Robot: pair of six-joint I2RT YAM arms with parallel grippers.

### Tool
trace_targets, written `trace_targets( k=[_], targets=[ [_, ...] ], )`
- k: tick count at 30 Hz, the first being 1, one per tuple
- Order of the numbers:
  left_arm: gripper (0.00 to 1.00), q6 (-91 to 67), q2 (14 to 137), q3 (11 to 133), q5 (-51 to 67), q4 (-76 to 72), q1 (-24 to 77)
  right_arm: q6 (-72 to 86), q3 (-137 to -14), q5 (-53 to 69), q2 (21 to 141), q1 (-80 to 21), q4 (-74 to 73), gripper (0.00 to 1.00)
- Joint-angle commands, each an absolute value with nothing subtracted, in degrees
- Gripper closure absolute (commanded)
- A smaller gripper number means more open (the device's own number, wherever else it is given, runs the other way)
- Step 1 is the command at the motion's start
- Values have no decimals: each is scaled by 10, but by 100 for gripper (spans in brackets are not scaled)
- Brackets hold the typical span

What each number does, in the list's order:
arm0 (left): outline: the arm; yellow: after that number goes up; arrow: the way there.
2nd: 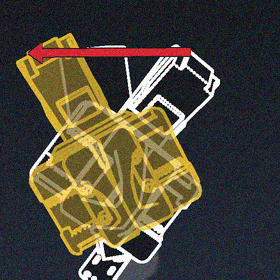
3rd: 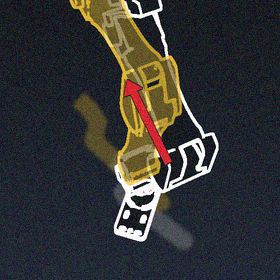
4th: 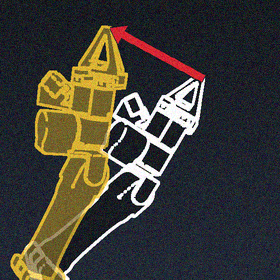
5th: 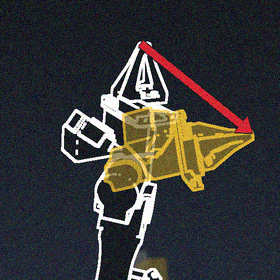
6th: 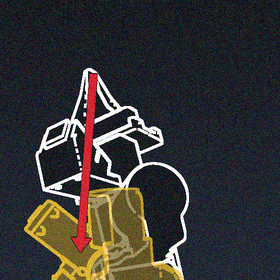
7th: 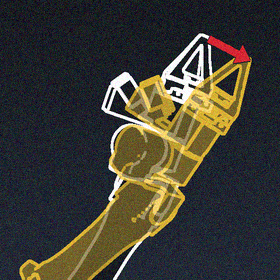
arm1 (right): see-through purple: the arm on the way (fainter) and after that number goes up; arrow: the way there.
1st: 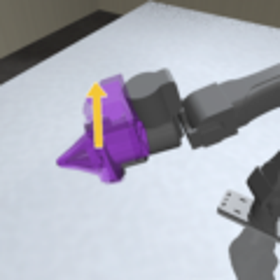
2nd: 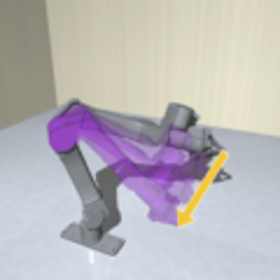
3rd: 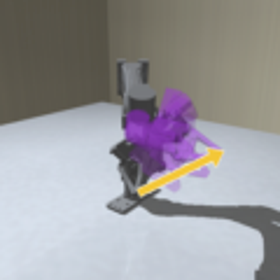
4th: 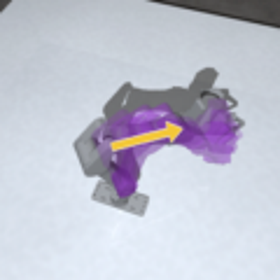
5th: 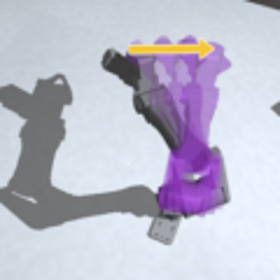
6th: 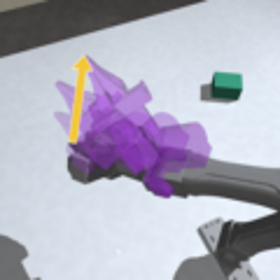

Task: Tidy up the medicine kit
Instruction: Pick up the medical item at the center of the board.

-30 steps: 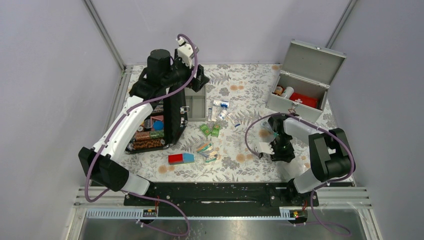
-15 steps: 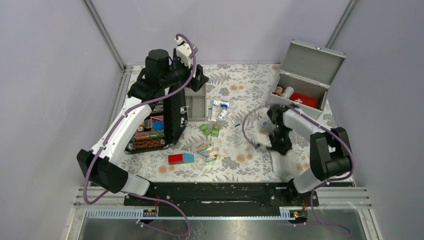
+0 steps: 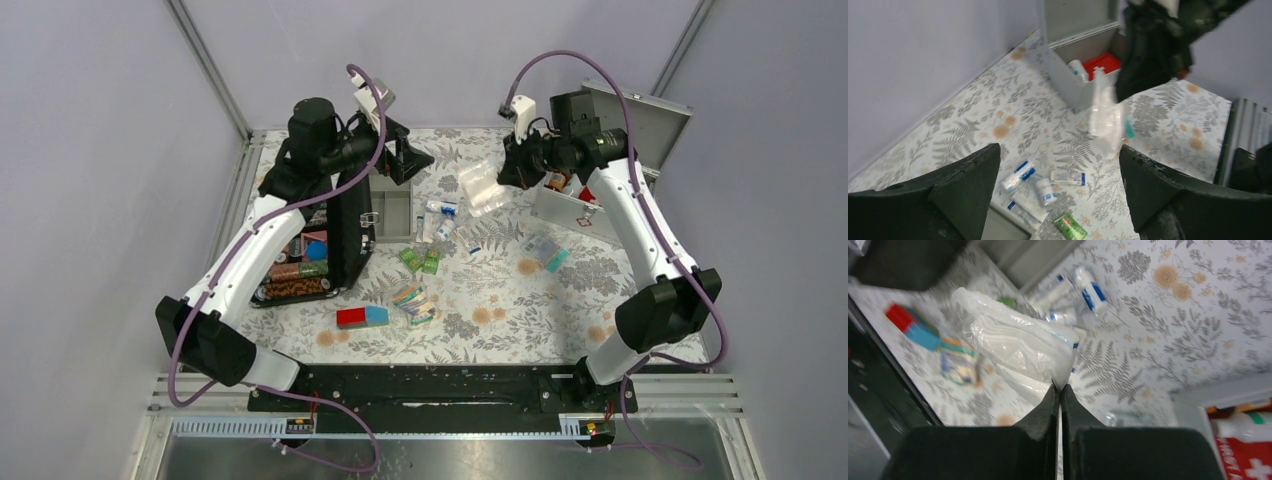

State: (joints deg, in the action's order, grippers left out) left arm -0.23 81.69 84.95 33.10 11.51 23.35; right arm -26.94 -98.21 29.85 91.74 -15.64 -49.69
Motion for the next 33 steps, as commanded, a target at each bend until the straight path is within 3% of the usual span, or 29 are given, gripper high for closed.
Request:
trace_targets(
  k=[1,7,13,16,23,24,25,28,30,33],
  targets=[
    [12,-14,816,862,447,47,235,-34,-1007,350,942,-160,-392,100],
    [13,-18,878,886,491,57,247,6,-1017,347,951,-169,-335,100],
    [25,-68,946,924,462,32,253,40,-1043,361,958,-184,-311,100],
    [38,-112,967,933,482,3,248,49,-1041,383,954,-187,-306,100],
    [86,-209,993,934,586,-72,242,45,-1012,400,945,-188,-304,100],
    [92,-217,995,934,593,-80,241,45,-1010,408,946,-188,-304,96],
    [96,-224,997,934,599,-87,239,45,-1009,421,947,-188,-305,85],
    [100,-256,1003,935,622,-119,233,53,-1002,447,951,-188,-293,45],
    [100,-275,1011,938,639,-134,229,57,-999,461,952,-187,-284,36],
    [100,-307,1019,940,662,-166,223,53,-1005,473,958,-187,-284,33]
  ],
)
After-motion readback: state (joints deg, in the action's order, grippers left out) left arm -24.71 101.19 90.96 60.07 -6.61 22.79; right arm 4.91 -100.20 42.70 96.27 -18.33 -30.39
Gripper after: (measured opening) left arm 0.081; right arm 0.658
